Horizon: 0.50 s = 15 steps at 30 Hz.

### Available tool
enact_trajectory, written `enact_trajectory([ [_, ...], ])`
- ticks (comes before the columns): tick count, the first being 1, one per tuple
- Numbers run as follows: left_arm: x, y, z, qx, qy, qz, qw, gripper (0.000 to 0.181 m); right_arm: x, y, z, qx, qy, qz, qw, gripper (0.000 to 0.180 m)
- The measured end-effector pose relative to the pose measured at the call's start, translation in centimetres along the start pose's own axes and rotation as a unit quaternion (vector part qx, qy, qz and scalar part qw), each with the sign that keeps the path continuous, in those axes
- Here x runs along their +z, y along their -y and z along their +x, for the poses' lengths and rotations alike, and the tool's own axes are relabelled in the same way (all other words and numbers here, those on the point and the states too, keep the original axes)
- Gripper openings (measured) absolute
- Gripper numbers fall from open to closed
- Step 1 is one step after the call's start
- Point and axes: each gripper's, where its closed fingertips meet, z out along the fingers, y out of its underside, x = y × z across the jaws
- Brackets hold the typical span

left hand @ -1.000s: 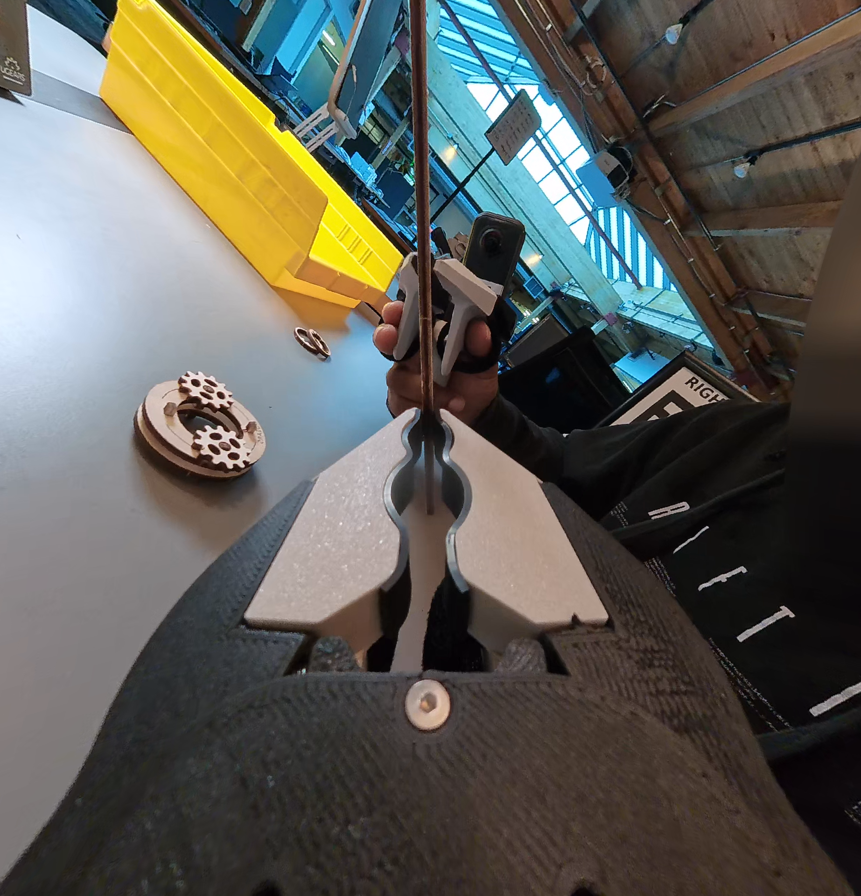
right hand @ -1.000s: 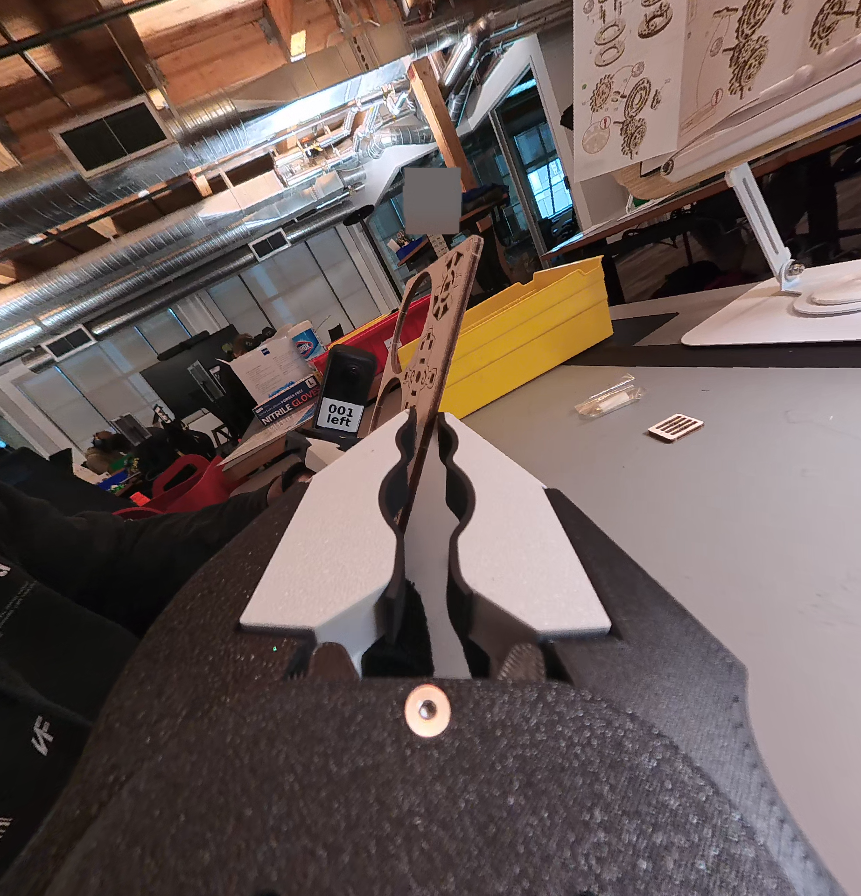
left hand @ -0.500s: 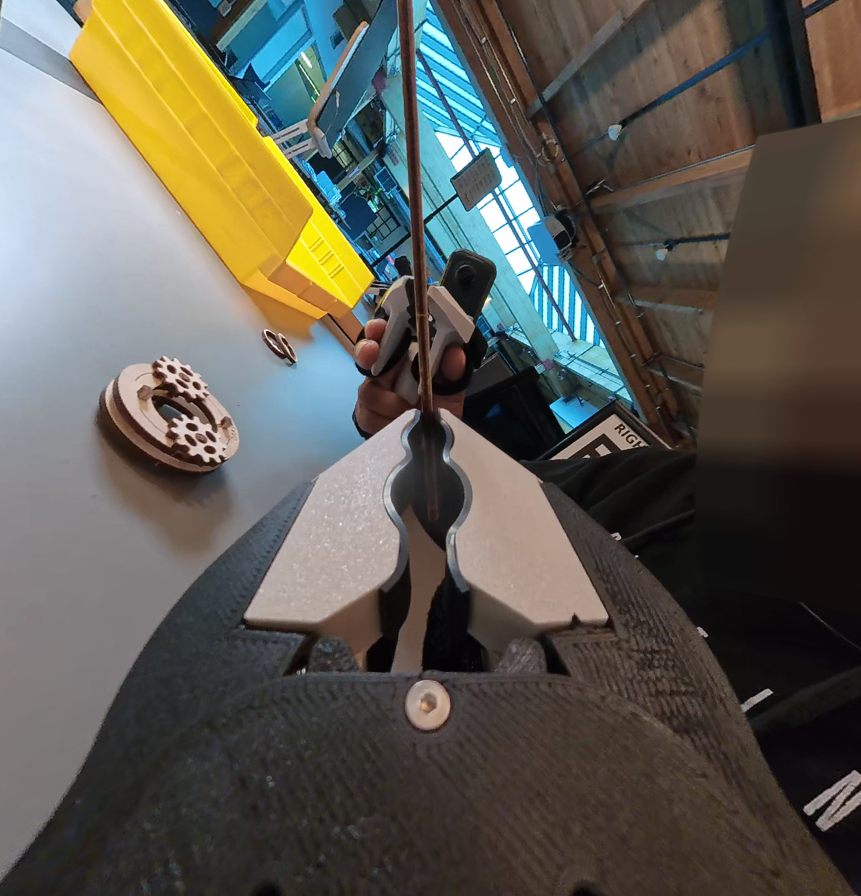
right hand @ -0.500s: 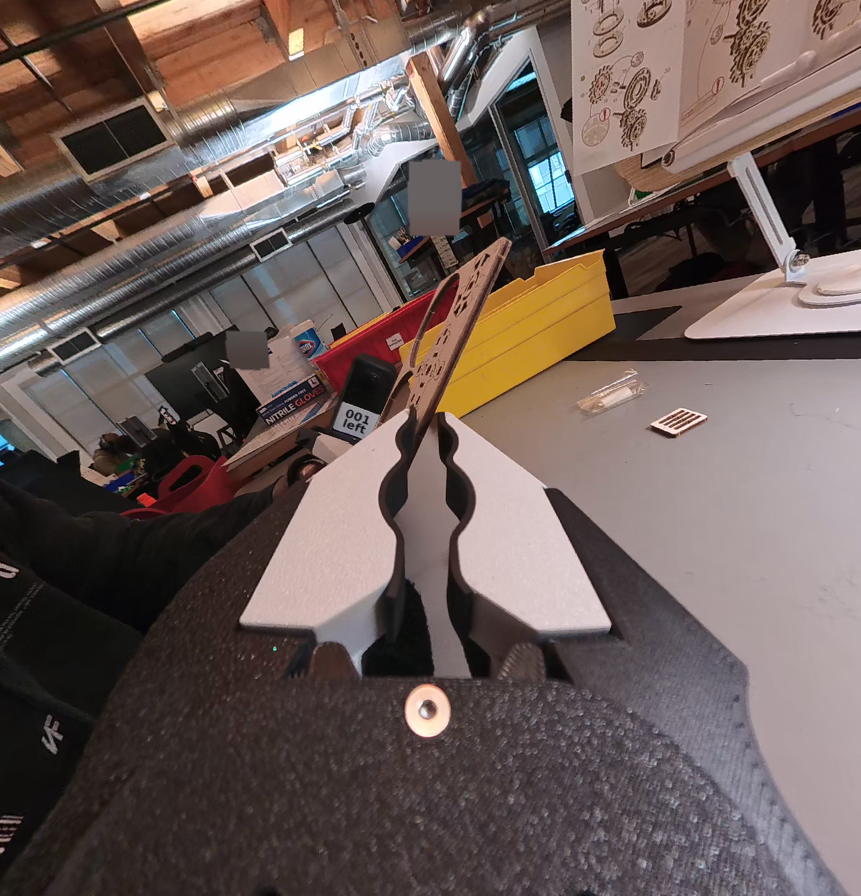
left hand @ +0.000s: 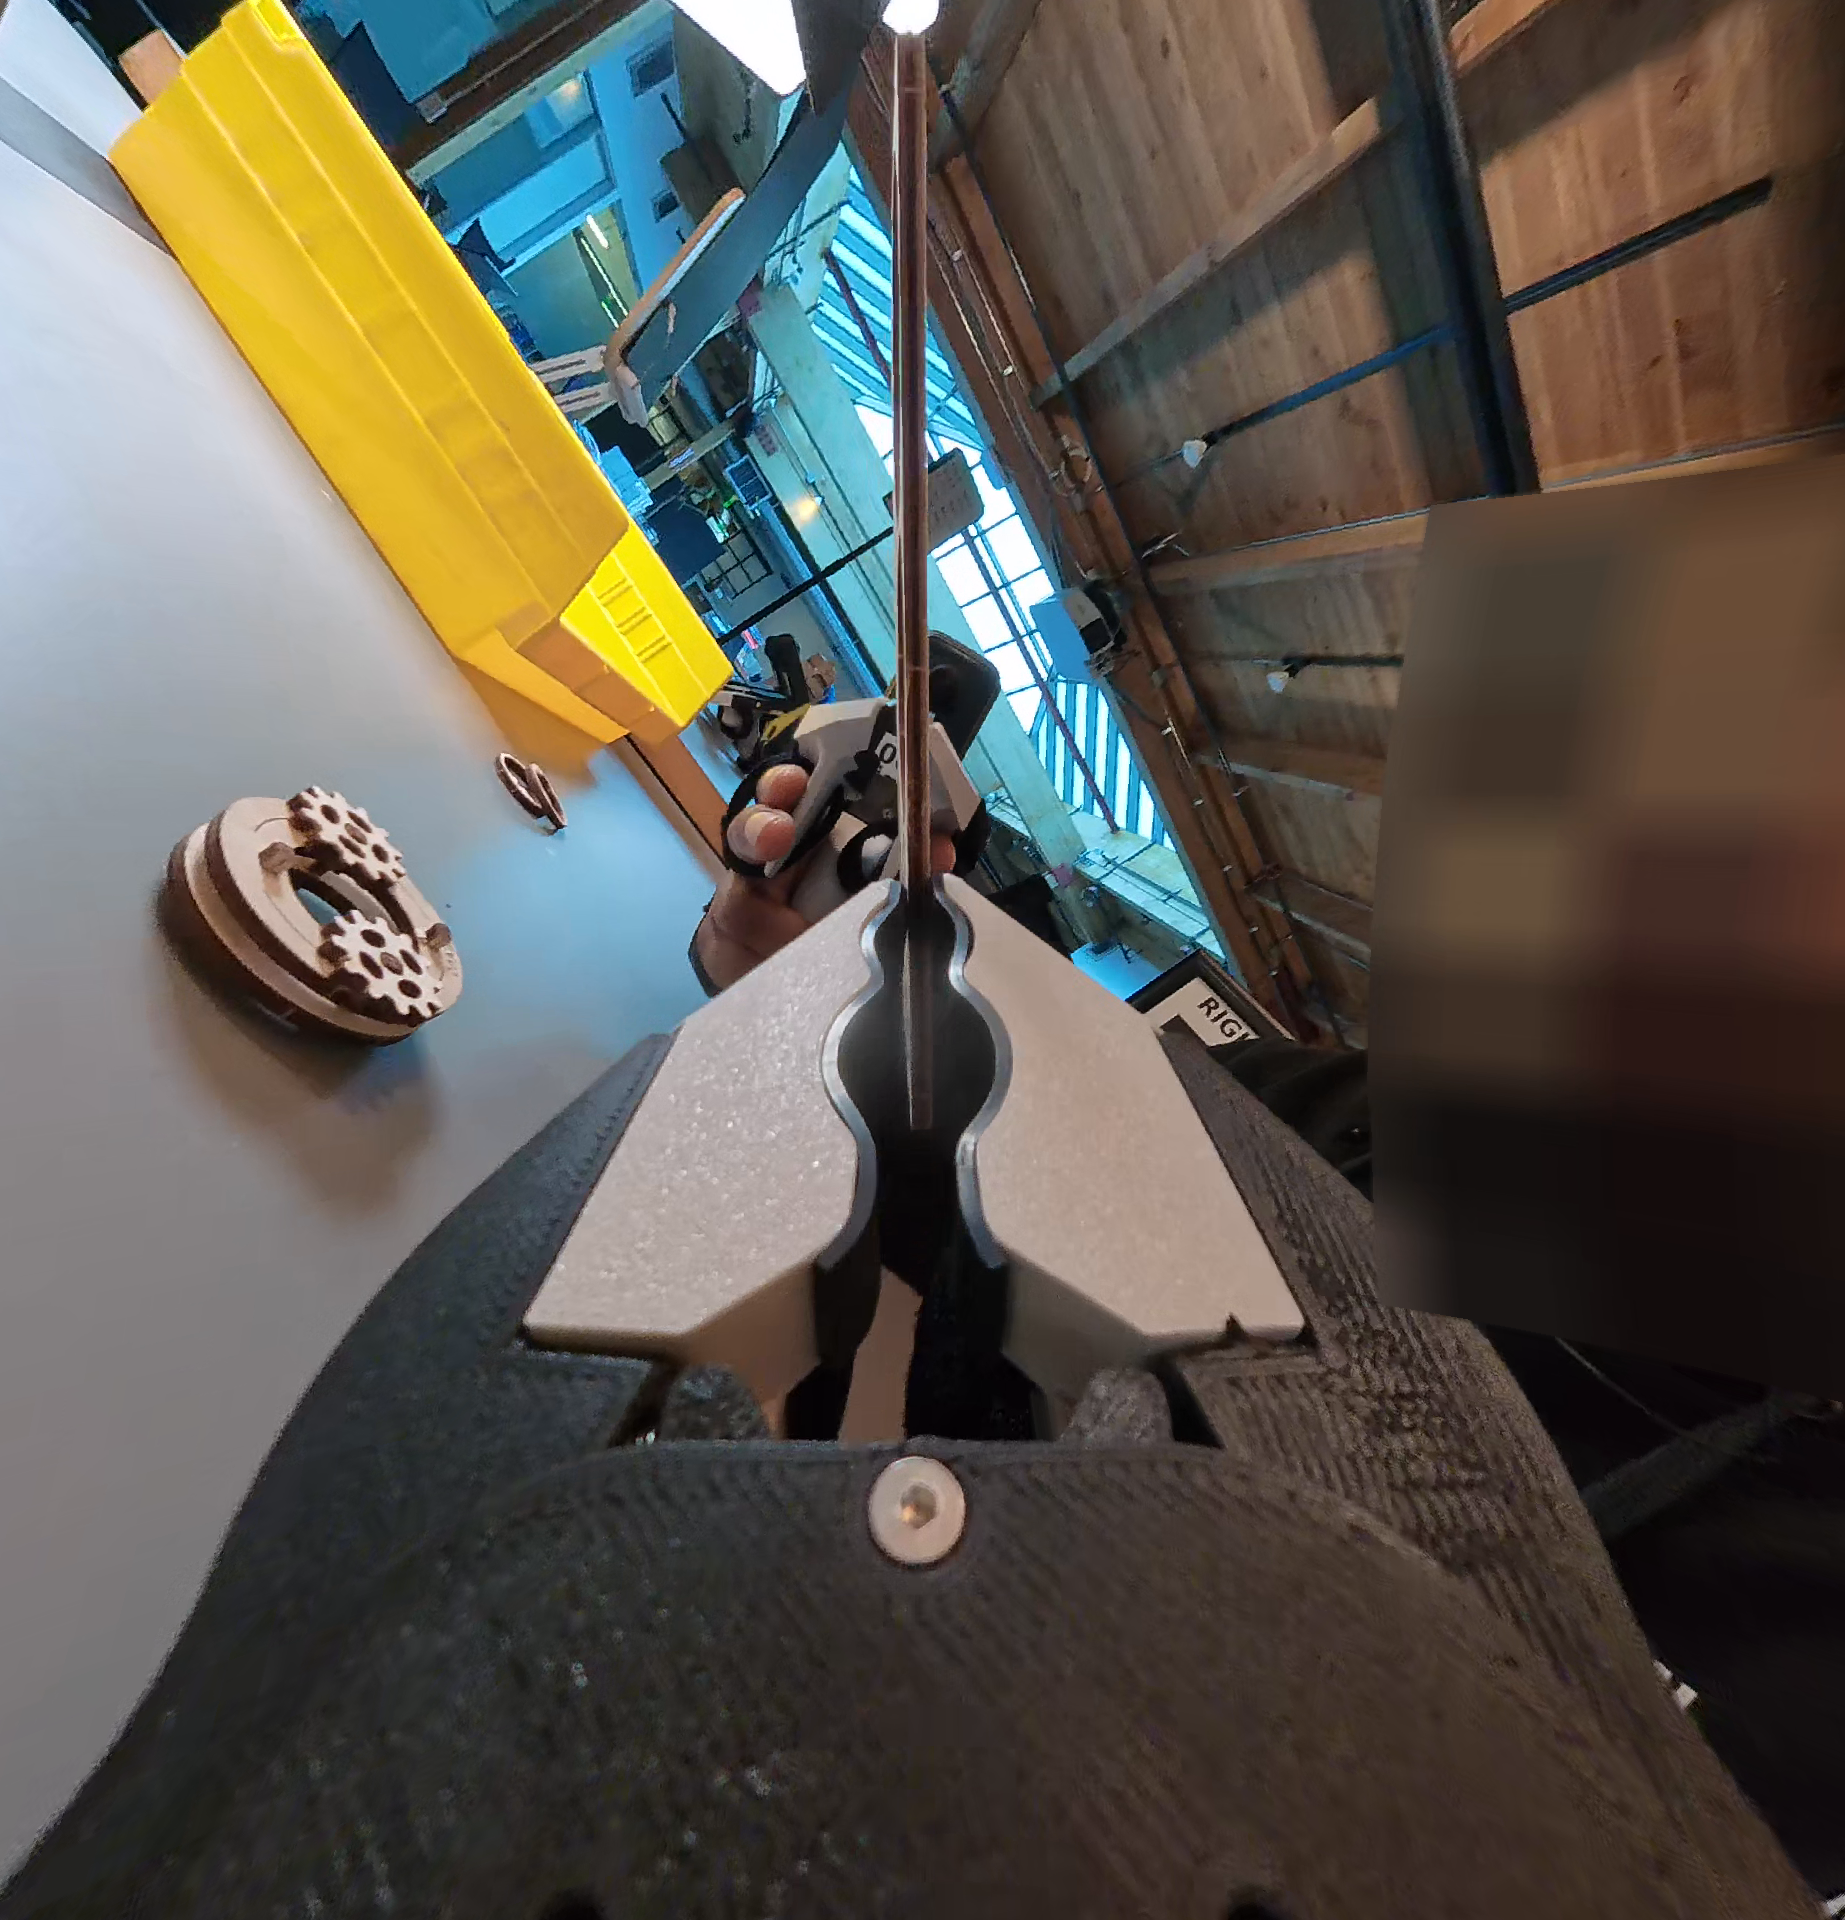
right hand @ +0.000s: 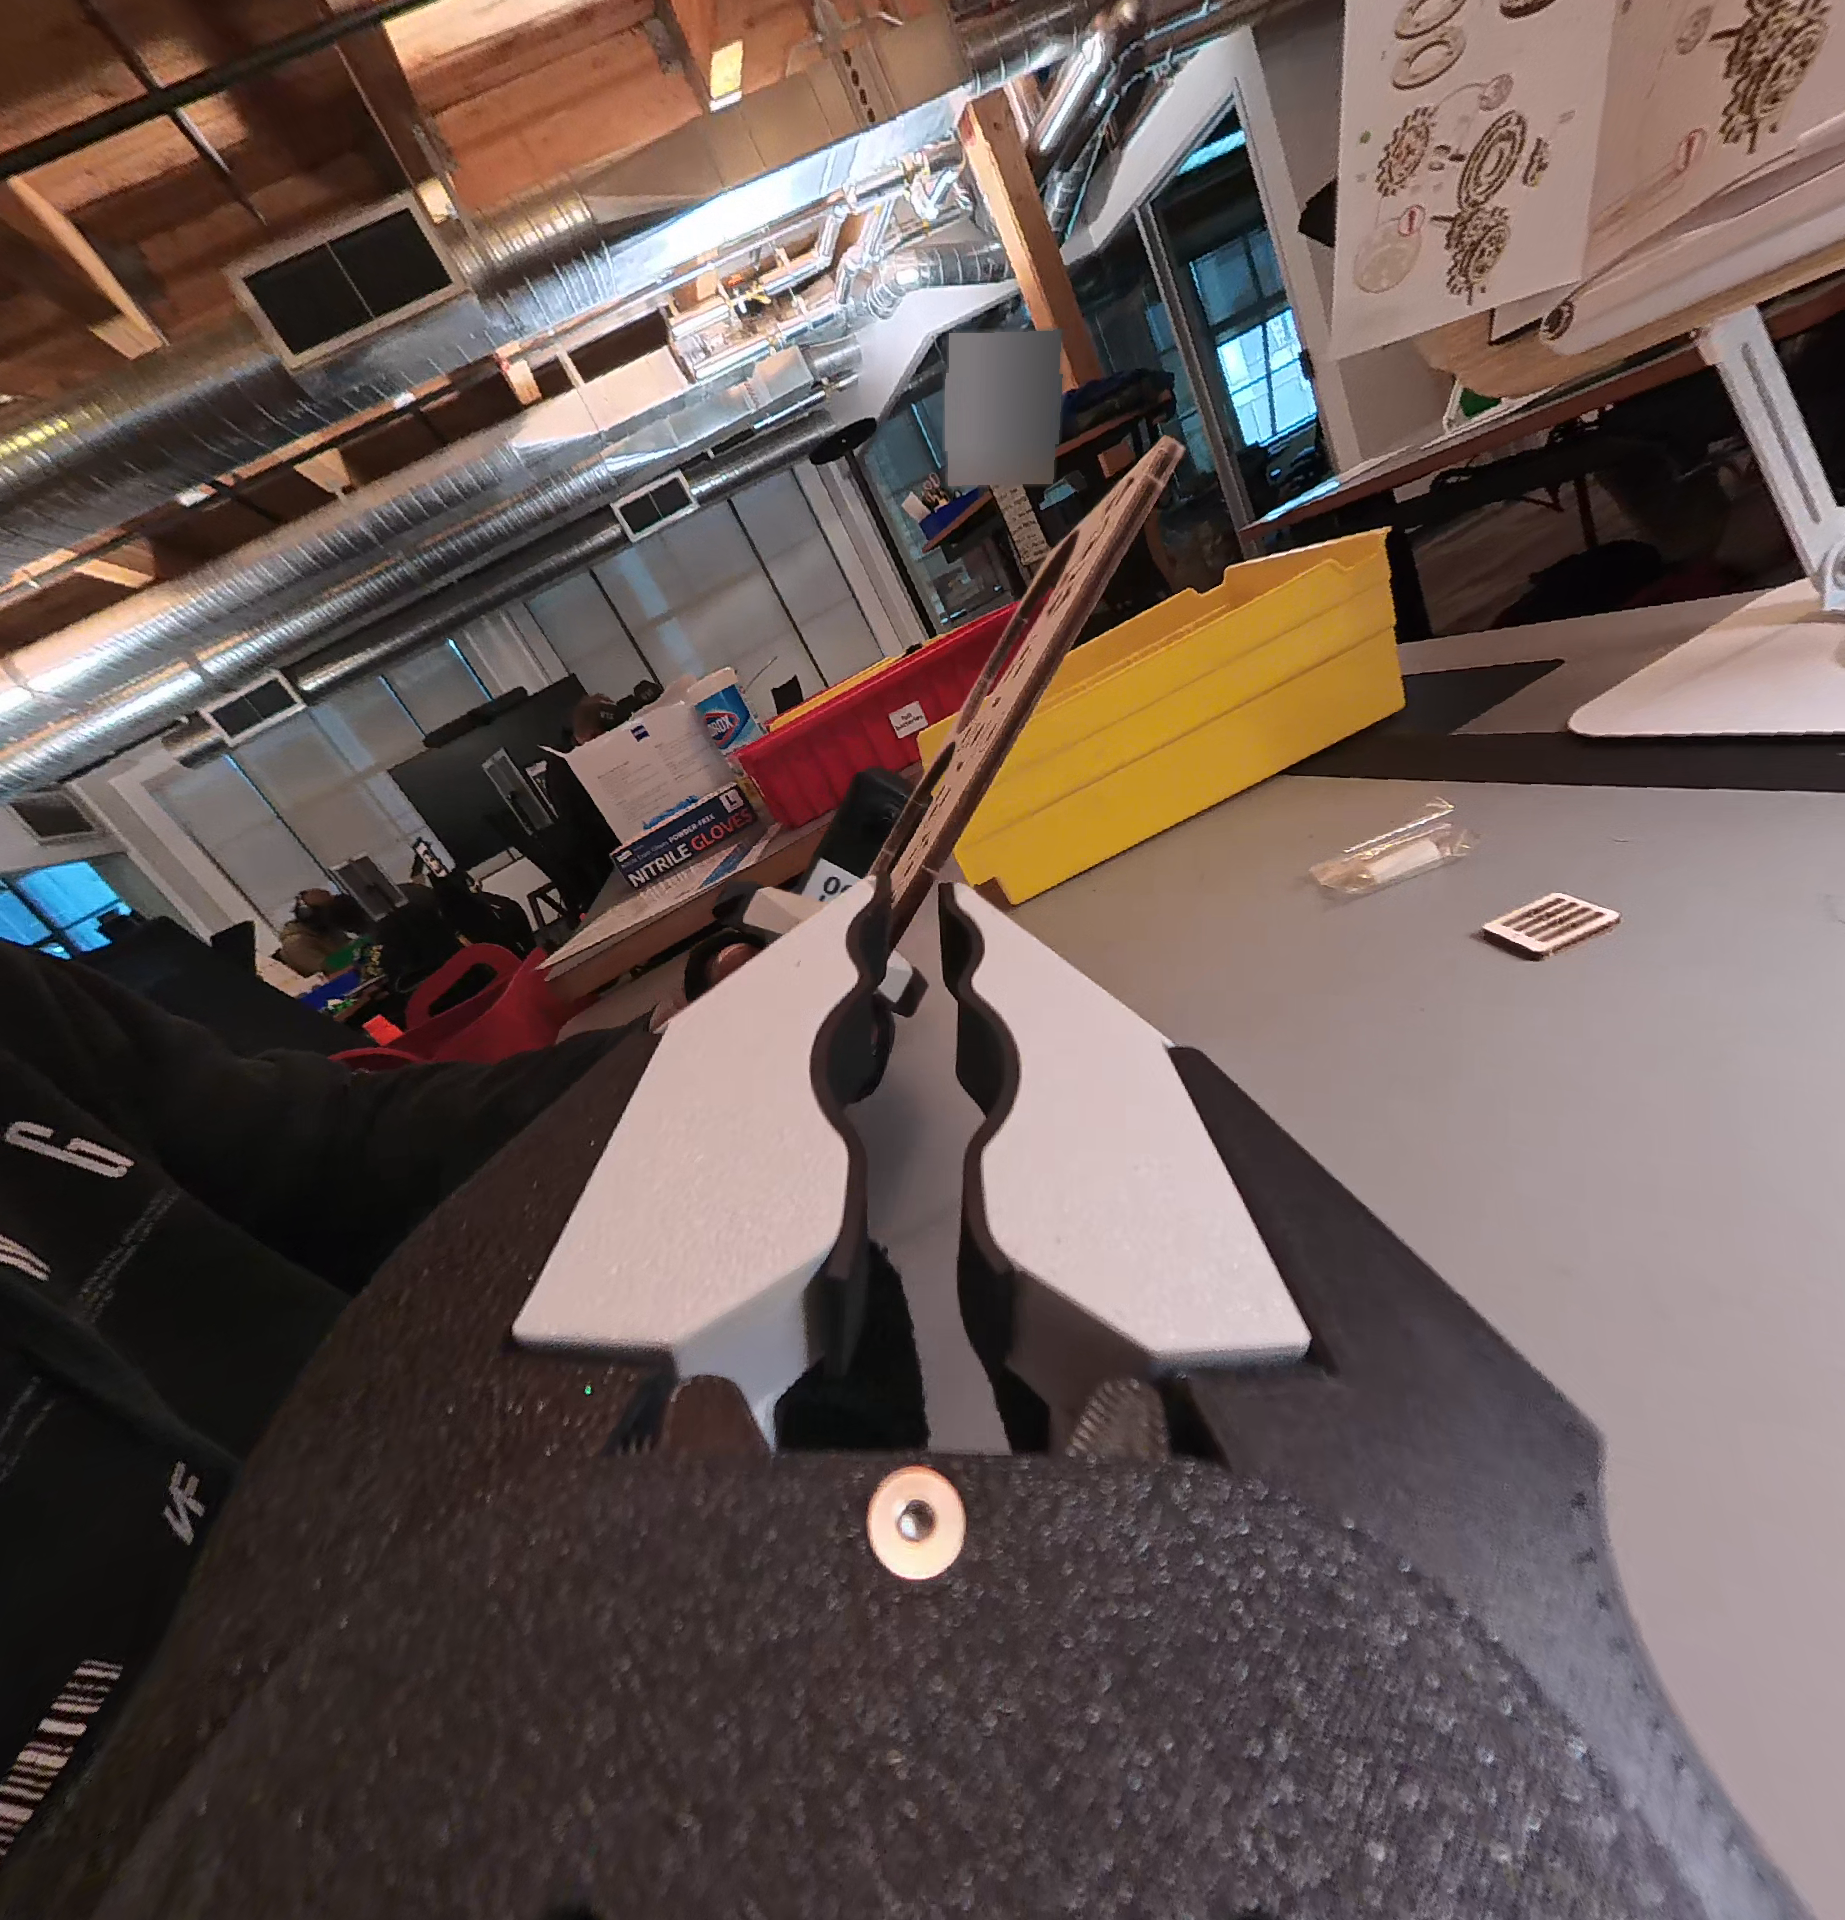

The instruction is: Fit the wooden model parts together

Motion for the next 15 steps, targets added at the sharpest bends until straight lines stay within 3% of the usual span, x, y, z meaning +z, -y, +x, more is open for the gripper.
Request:
enact_trajectory([
  [15, 0.08, -0.13, -0.06, 0.009, 0.005, -0.005, 1.0, 0.001, 0.01, -0.11, -0.14, -0.004, 0.002, -0.003, 1.0, 0.006],
])
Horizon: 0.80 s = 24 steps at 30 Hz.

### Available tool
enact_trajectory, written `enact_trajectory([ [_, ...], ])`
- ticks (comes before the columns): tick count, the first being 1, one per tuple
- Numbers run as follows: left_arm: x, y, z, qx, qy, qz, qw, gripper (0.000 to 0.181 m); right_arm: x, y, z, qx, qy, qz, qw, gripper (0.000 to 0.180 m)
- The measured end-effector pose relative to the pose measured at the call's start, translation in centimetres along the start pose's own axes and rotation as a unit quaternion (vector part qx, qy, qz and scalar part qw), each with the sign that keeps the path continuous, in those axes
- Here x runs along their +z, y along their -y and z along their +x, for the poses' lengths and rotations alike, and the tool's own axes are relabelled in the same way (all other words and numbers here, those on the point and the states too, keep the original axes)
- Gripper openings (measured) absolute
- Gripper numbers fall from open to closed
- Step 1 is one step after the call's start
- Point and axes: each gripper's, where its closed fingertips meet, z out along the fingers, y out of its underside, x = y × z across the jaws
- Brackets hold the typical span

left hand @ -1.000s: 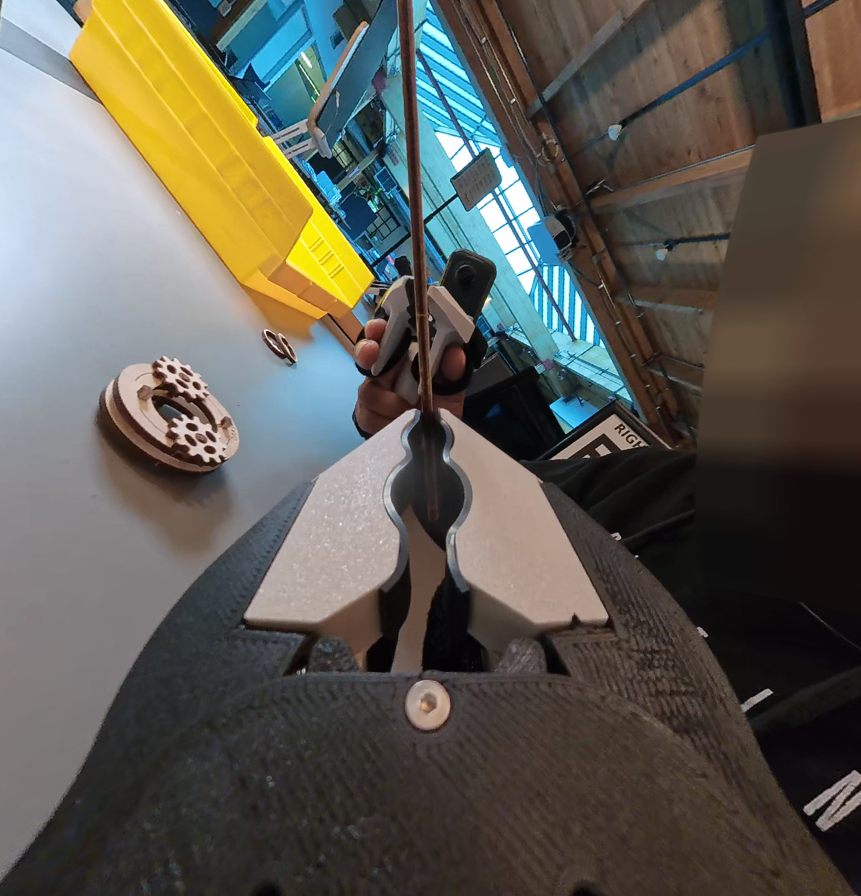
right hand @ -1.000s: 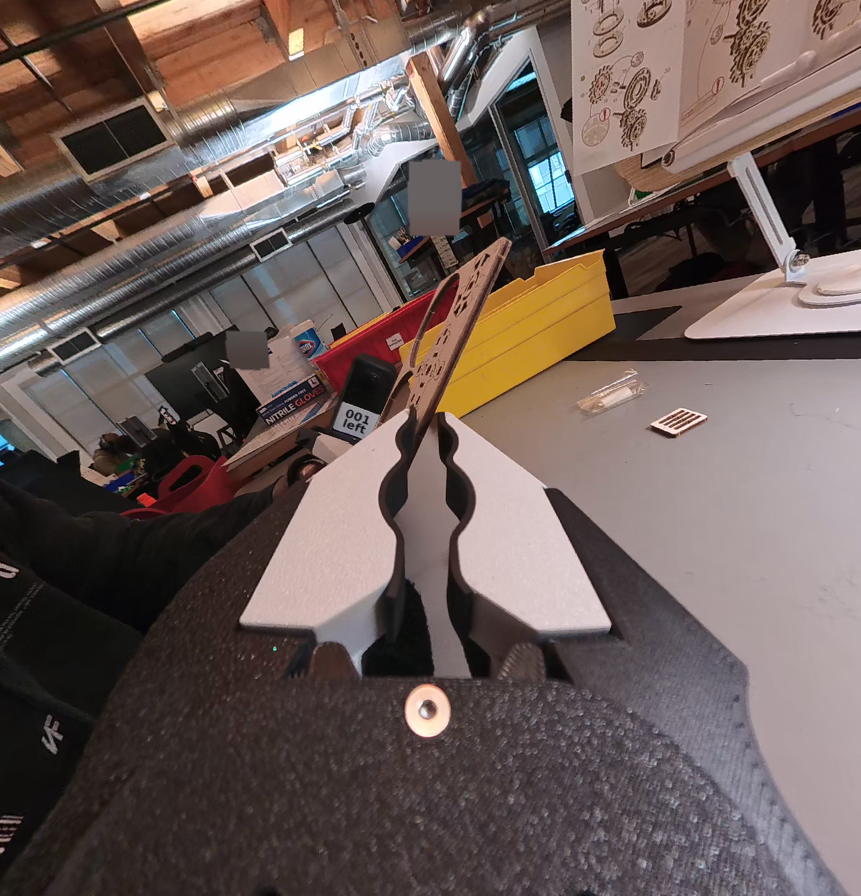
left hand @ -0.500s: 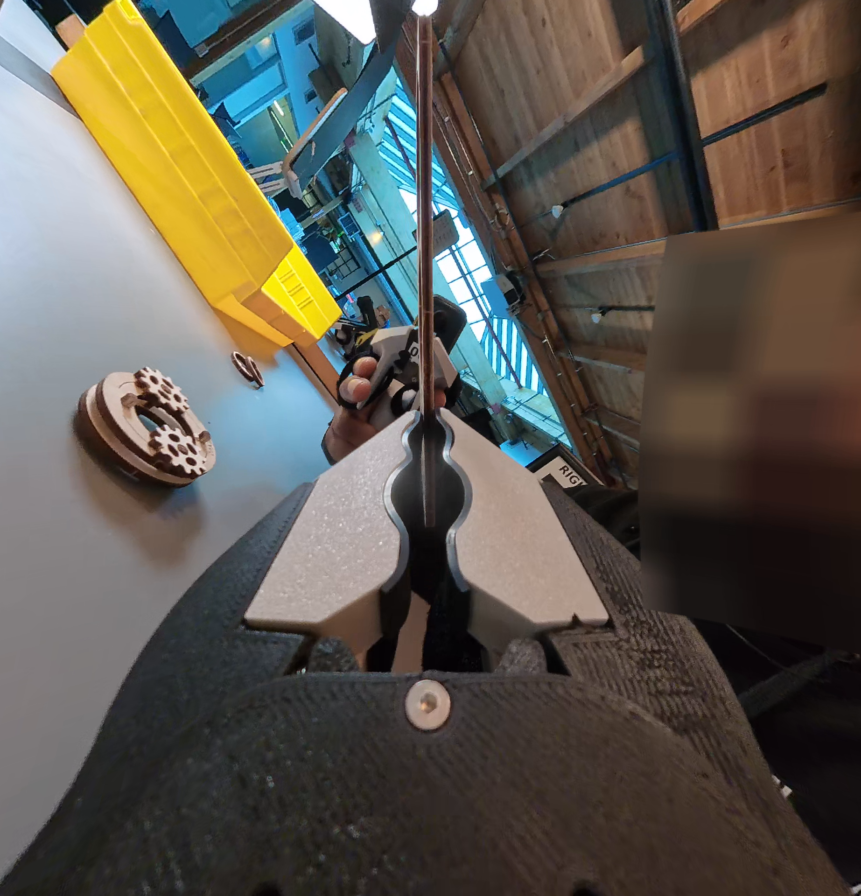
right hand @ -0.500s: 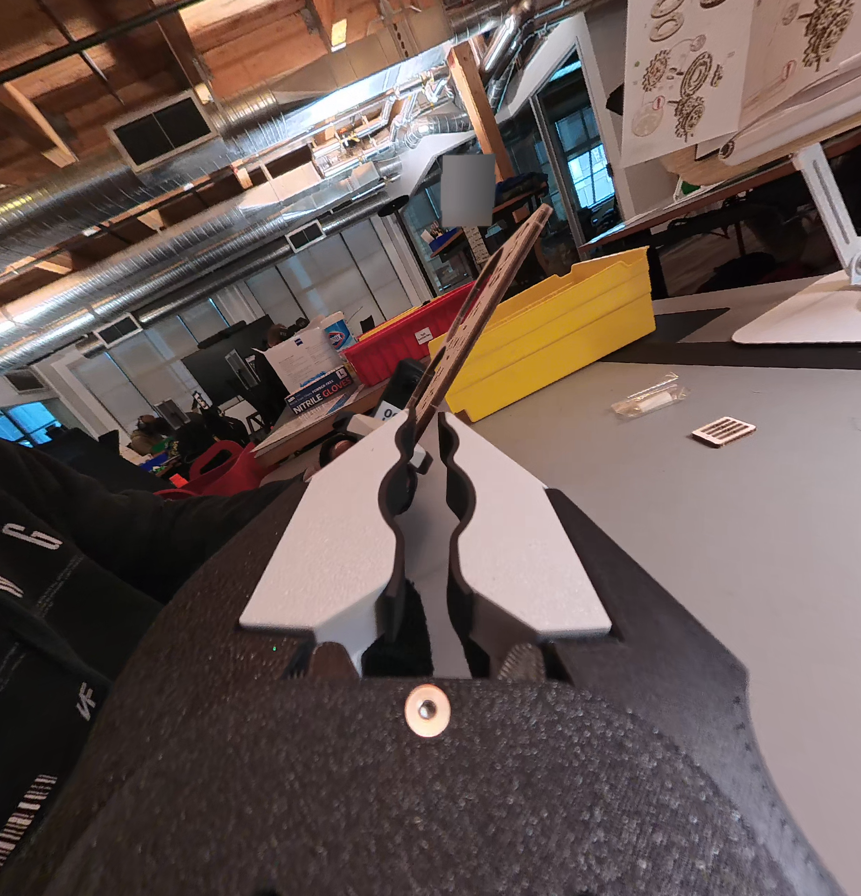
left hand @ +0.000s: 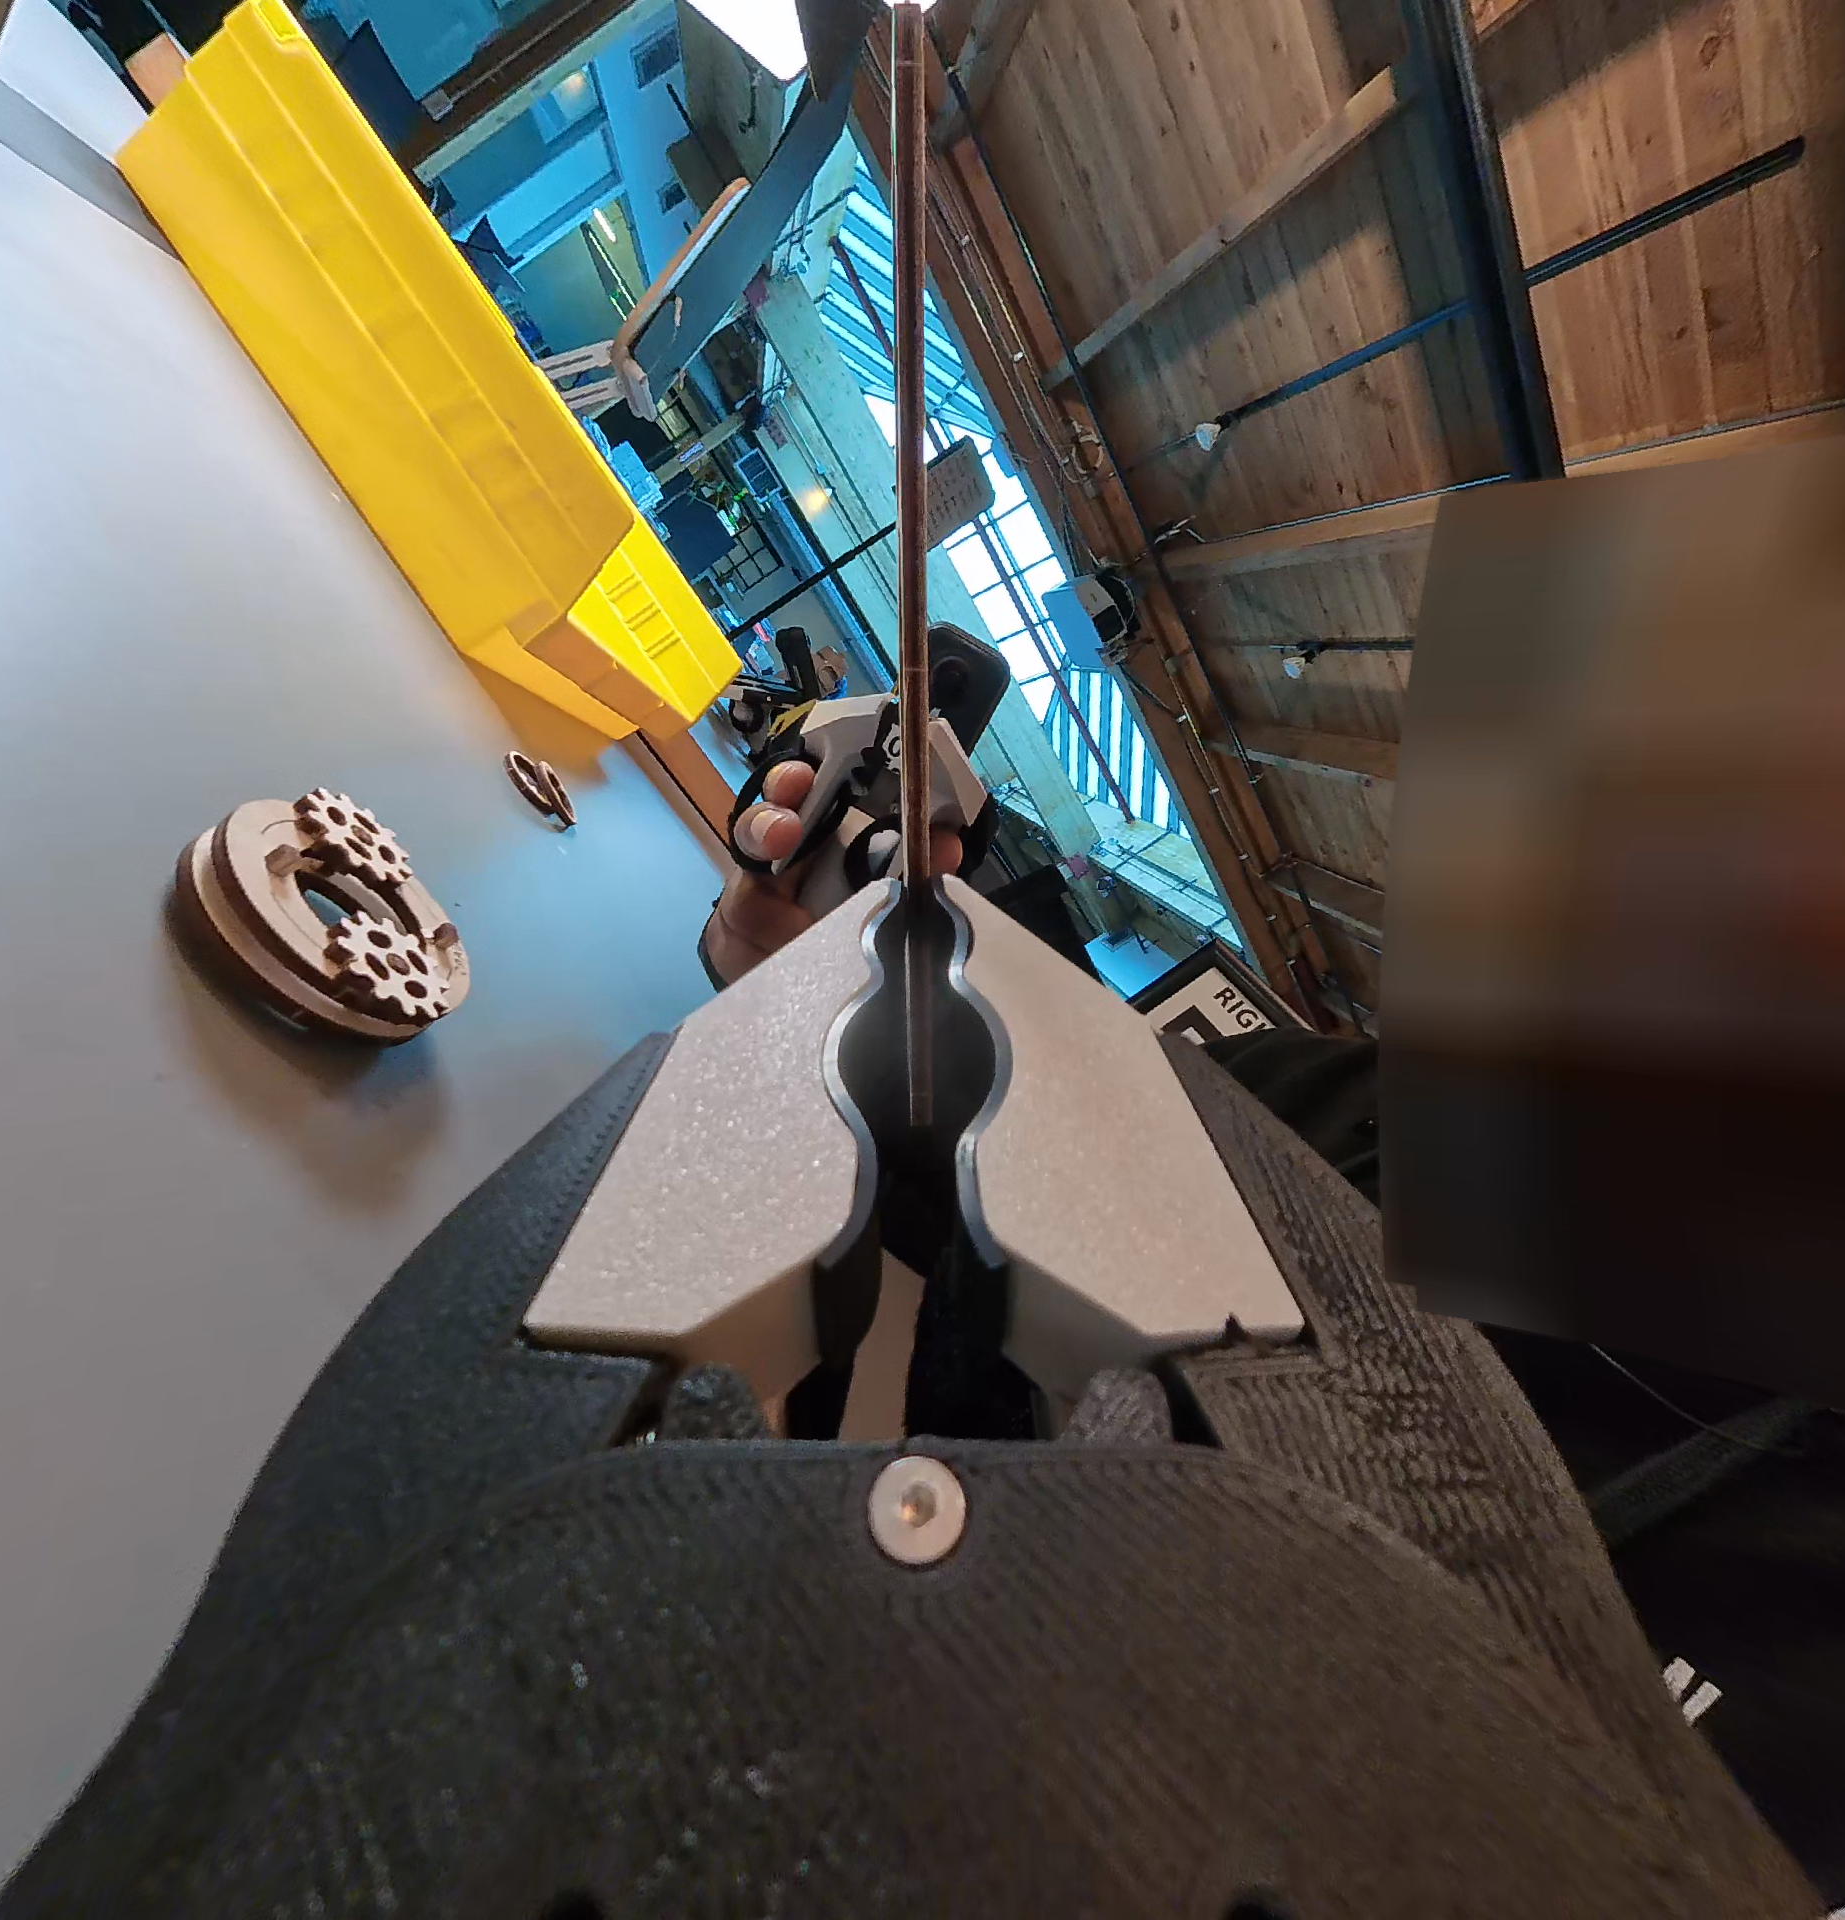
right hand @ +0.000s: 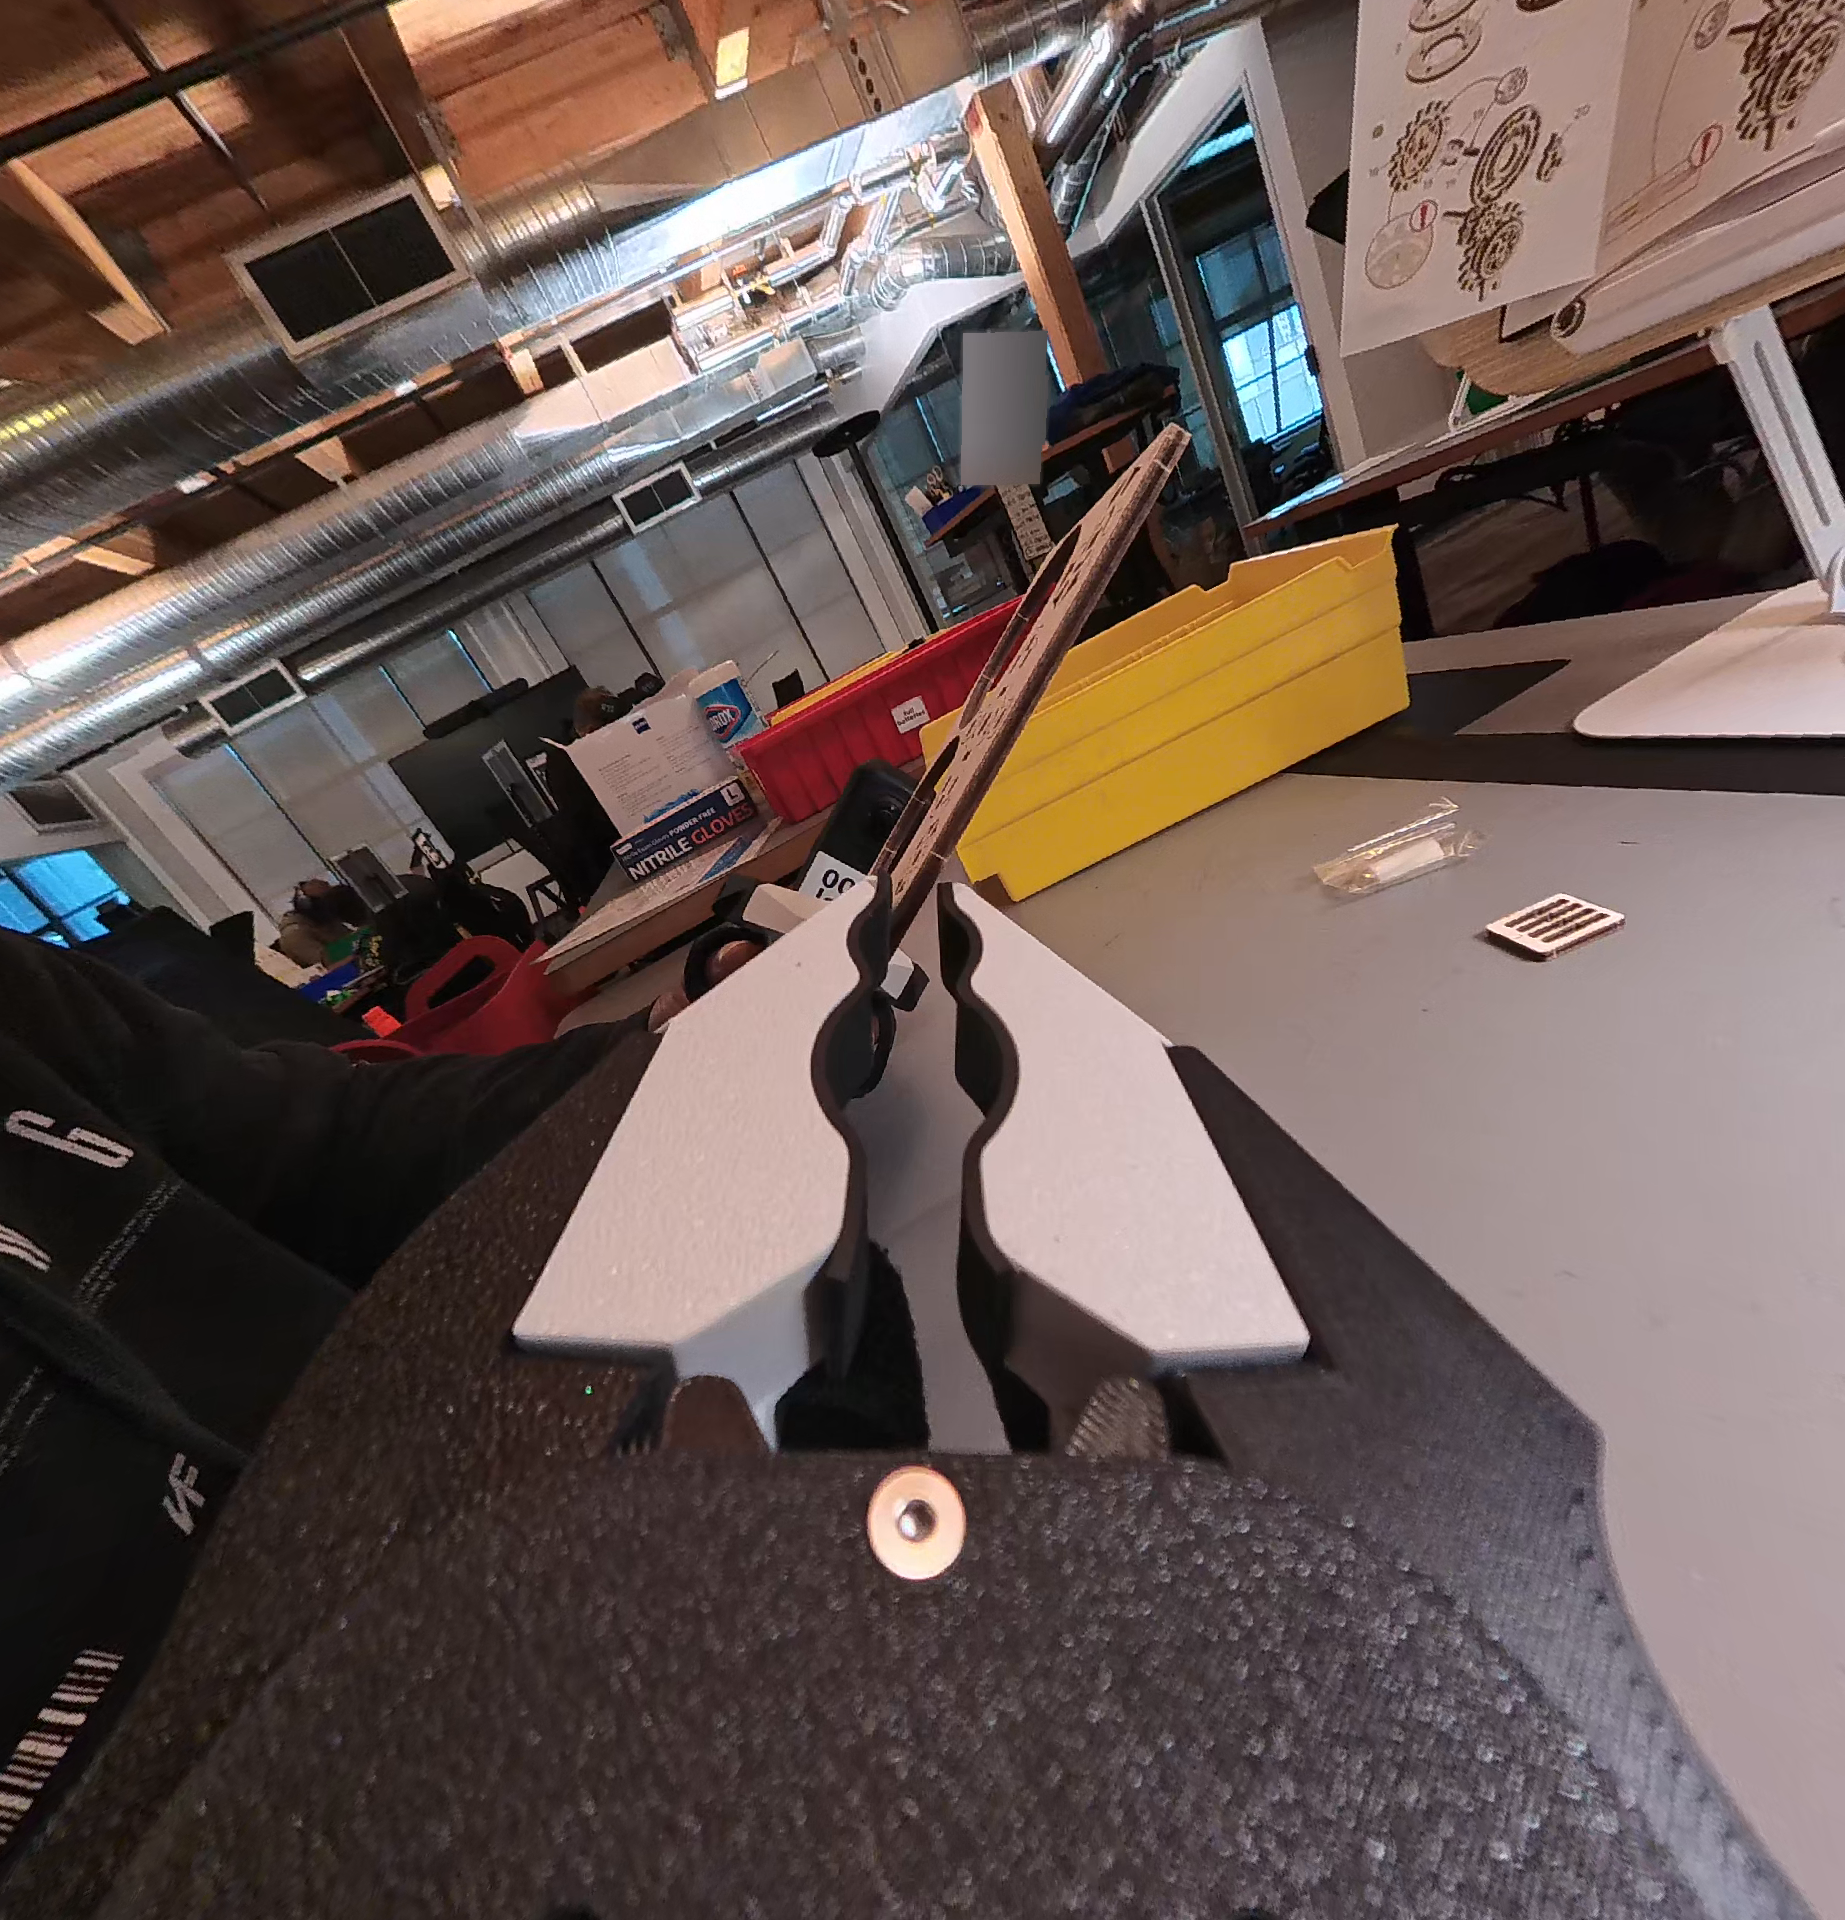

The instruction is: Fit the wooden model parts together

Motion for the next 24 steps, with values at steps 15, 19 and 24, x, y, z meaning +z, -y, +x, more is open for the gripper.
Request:
enact_trajectory([
  [15, 0.1, 0.0, -0.3, 0.024, 0.02, -0.004, 1.0, 0.001, 0.0, -0.2, 0.5, 0.0, -0.013, -0.005, 1.0, 0.006],
  [19, 0.0, 0.2, -0.5, 0.035, 0.032, 0.001, 0.999, 0.0, 0.0, -0.3, 0.8, -0.004, -0.025, -0.009, 1.0, 0.007],
  [24, -0.3, 0.8, -0.8, 0.056, 0.054, 0.015, 0.997, 0.0, -0.1, -0.5, 1.5, -0.028, -0.055, -0.019, 0.998, 0.008],
])
